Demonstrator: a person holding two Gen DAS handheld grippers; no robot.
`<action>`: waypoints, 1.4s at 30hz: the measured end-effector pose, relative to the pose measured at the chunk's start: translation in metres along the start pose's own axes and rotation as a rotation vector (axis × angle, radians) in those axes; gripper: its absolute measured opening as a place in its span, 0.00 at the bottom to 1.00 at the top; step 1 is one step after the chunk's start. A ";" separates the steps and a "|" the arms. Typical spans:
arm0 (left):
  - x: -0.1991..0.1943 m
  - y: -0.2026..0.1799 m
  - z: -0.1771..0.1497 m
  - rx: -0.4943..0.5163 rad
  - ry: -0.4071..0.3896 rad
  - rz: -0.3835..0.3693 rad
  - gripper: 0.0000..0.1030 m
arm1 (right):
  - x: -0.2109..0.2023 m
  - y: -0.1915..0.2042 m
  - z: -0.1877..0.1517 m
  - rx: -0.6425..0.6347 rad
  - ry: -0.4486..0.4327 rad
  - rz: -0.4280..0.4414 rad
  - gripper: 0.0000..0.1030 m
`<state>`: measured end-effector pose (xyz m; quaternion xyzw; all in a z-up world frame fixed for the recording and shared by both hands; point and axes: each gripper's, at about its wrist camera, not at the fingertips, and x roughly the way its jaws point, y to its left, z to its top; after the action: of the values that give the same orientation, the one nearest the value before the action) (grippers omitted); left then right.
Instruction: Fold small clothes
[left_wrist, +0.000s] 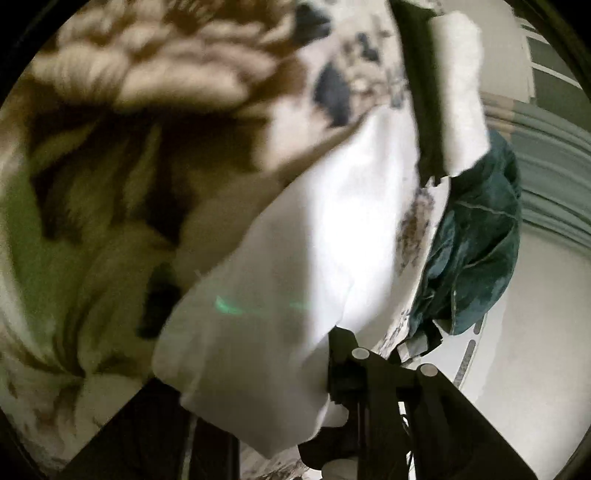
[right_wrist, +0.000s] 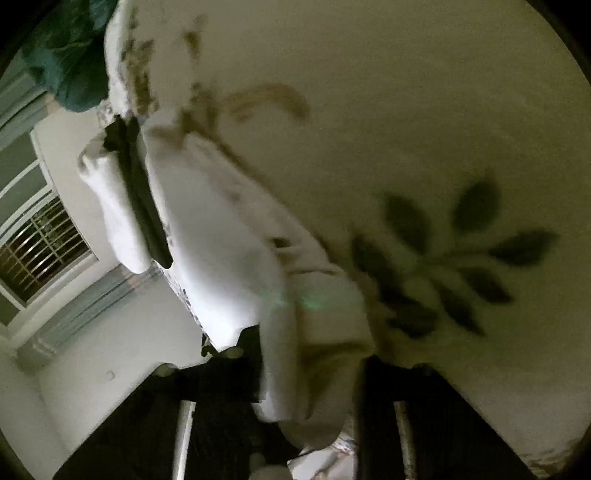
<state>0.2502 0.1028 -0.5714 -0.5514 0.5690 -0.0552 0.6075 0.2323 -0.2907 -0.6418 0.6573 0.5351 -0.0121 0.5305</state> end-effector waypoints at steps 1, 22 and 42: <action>-0.005 -0.007 -0.002 0.008 -0.013 0.002 0.17 | -0.004 0.010 -0.004 -0.013 -0.003 -0.006 0.19; -0.051 -0.356 0.177 0.243 -0.171 -0.300 0.16 | -0.023 0.487 0.049 -0.464 -0.144 0.164 0.17; 0.044 -0.215 0.291 0.224 -0.122 -0.123 0.21 | 0.157 0.418 0.147 -0.563 -0.022 -0.102 0.22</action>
<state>0.6051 0.1660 -0.5165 -0.5163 0.4862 -0.1220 0.6944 0.6797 -0.2295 -0.5117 0.4563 0.5441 0.1031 0.6965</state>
